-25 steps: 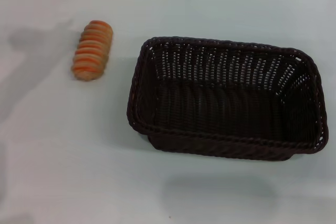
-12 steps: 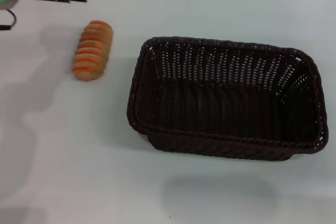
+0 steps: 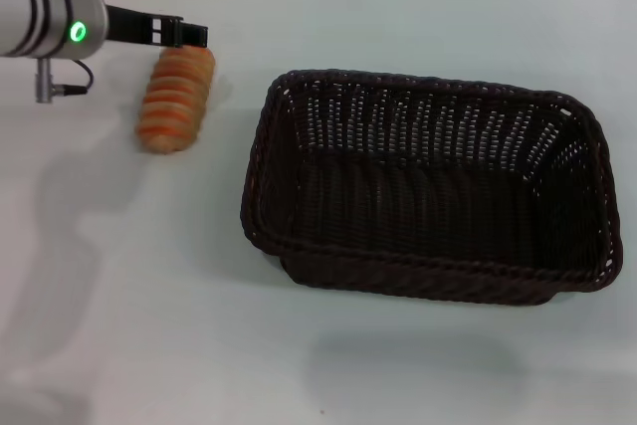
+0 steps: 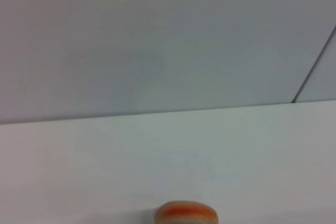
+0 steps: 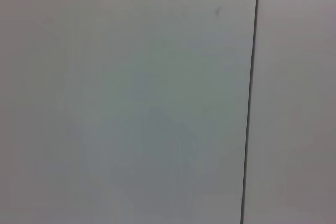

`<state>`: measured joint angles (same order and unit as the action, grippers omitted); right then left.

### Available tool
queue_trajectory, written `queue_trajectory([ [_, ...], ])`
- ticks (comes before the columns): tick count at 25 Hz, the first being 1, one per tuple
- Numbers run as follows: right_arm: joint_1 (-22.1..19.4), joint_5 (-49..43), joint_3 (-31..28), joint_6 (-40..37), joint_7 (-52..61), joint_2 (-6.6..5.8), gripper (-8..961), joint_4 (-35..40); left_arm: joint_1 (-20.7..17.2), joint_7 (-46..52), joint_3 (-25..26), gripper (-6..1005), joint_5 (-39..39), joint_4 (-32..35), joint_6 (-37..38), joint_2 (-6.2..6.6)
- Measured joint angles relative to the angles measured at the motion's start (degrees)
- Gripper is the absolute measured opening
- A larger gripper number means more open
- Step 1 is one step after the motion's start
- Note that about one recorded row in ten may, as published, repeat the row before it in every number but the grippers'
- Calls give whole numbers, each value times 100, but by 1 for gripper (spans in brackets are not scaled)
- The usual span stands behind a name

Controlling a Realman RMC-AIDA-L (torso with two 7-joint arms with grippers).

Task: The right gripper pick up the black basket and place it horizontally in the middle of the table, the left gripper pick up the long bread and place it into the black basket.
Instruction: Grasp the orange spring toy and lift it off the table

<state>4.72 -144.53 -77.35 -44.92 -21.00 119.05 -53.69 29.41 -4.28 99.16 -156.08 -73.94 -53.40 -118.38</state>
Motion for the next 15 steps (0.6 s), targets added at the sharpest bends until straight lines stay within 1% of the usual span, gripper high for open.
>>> queue_trajectory([
  [3, 14, -5, 2, -12, 0, -4, 328, 14, 55, 180, -134, 683, -110, 249, 208, -4],
  [7, 36, -6, 9, -30, 0, -4, 328, 43, 55, 180, -134, 681, -110, 249, 208, -4],
  [8, 42, -5, 8, -30, 0, -5, 329, 52, 187, 319, -252, 680, -210, 560, 332, -11],
  [10, 46, -6, 3, -31, 0, -8, 329, 57, 187, 319, -252, 680, -210, 560, 332, -11],
  [11, 46, -5, 1, -32, 0, -13, 329, 58, 260, 331, -288, 679, -196, 759, 418, -17],
  [15, 46, -6, 0, -36, 0, -14, 329, 64, 282, 354, -335, 677, -172, 887, 531, -20],
])
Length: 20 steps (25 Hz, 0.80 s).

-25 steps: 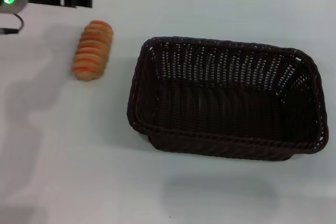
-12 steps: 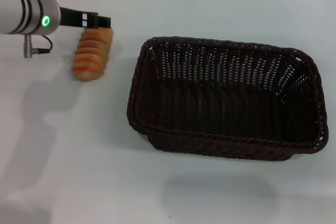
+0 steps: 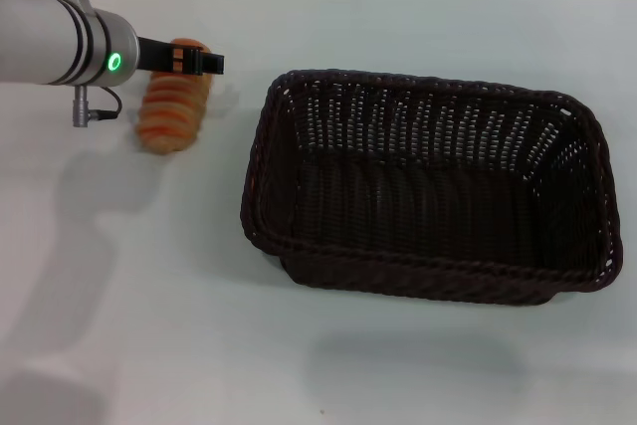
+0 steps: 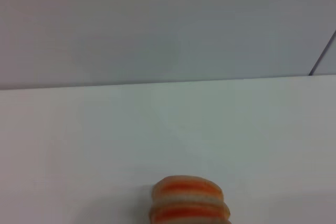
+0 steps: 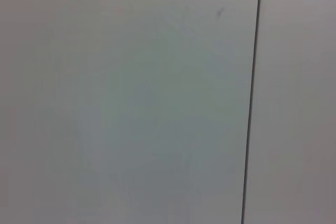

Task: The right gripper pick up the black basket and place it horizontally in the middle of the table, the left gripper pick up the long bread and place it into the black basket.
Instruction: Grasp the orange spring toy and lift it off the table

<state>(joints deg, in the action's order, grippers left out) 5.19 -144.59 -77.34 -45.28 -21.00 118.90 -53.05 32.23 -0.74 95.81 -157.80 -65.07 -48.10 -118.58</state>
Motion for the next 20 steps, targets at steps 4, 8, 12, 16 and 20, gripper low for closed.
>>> queue_trajectory([
  [4, 0, 0, 0, 0, 0, -8, 328, 6, 31, 49, -137, 676, -37, 277, 345, 1],
  [8, 0, -30, -5, 0, 0, -8, 328, 6, 90, 51, -165, 674, -41, 571, 594, 1],
  [12, 0, -50, -16, 21, -86, -8, 328, -17, 133, 49, -211, 672, -44, 742, 750, 5],
  [16, 0, -52, -19, 35, -162, -3, 328, -47, 227, 27, -239, 670, -59, 1010, 911, 12],
  [20, 0, -52, -19, 43, -166, 1, 328, -70, 335, -14, -242, 669, -109, 1261, 967, 20],
])
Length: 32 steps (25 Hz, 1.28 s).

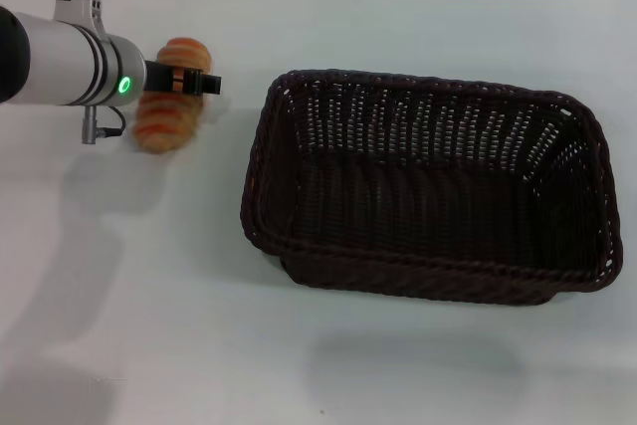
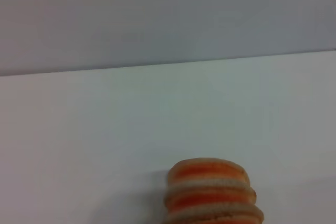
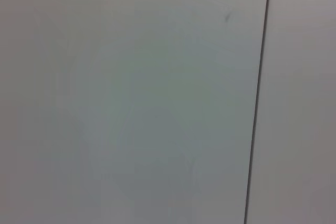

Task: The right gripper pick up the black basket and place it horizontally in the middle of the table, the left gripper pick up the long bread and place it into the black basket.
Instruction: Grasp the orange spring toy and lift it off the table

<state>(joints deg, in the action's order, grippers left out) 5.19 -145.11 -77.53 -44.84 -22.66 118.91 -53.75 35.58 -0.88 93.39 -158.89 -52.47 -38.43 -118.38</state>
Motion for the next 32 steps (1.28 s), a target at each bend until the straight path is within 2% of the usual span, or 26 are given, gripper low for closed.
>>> queue_trajectory([
  [18, 6, 0, 2, -39, -1, -5, 329, -78, 14, 3, -34, 661, -42, -56, -75, 19],
  [21, 9, 0, 2, -42, -1, -7, 329, -98, -3, 40, -31, 503, -165, -81, -100, 19],
  [29, 9, 1, 1, -43, -1, -9, 328, -101, -27, 44, -31, 436, -169, -127, -105, 11],
  [31, 9, 1, 1, -47, -2, -9, 328, -100, -135, 45, -16, 424, -155, -363, -125, 12],
  [32, 9, 1, 1, -47, -2, -9, 328, -100, -609, -2, 117, 419, -128, -1301, -169, 26],
])
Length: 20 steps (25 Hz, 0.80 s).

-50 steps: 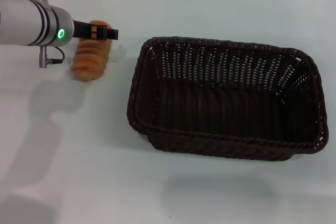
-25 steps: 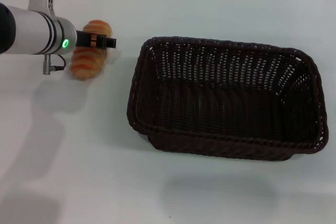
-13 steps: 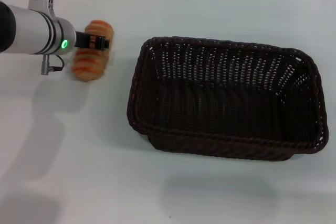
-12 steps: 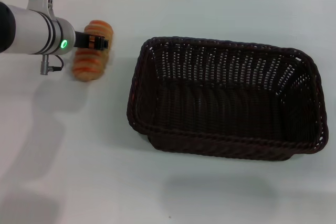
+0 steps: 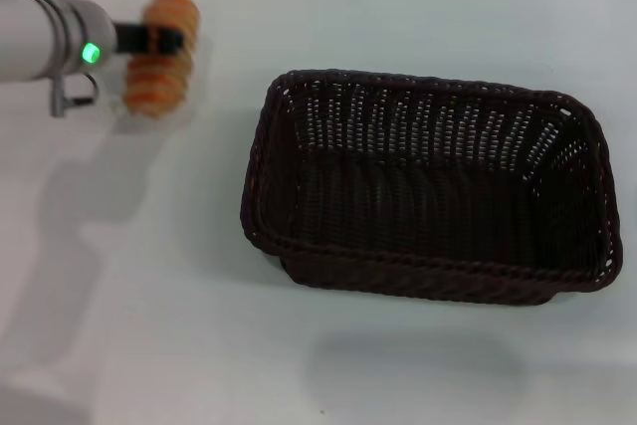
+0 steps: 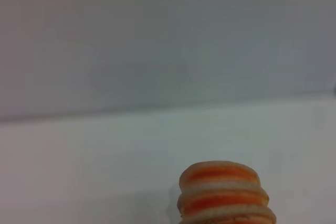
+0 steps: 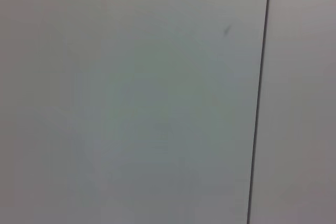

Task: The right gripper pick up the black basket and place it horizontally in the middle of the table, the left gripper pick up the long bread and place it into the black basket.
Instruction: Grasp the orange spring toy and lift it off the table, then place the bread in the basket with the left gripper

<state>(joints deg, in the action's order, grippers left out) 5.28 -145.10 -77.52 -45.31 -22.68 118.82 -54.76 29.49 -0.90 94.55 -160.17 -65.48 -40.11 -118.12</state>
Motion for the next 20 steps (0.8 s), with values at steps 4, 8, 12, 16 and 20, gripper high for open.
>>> queue_trajectory([
  [4, 0, 0, 0, -3, 0, 0, 329, -1, -520, -114, 145, 397, 8, -989, -67, 8],
  [8, 0, 0, -5, -4, 0, 0, 329, -3, -792, -364, 330, 363, 188, -1650, -330, 9],
  [12, 30, 0, -46, -4, 0, 0, 328, -5, -1030, -1207, 882, 323, 1266, -2315, -1113, 14],
  [16, 72, 0, -58, 10, 0, 0, 328, 12, -987, -2266, 1626, 295, 2746, -2613, -2544, 17],
  [20, 116, 0, -64, 21, 0, 0, 328, 24, -752, -2788, 1982, 271, 3468, -2638, -3594, 17],
])
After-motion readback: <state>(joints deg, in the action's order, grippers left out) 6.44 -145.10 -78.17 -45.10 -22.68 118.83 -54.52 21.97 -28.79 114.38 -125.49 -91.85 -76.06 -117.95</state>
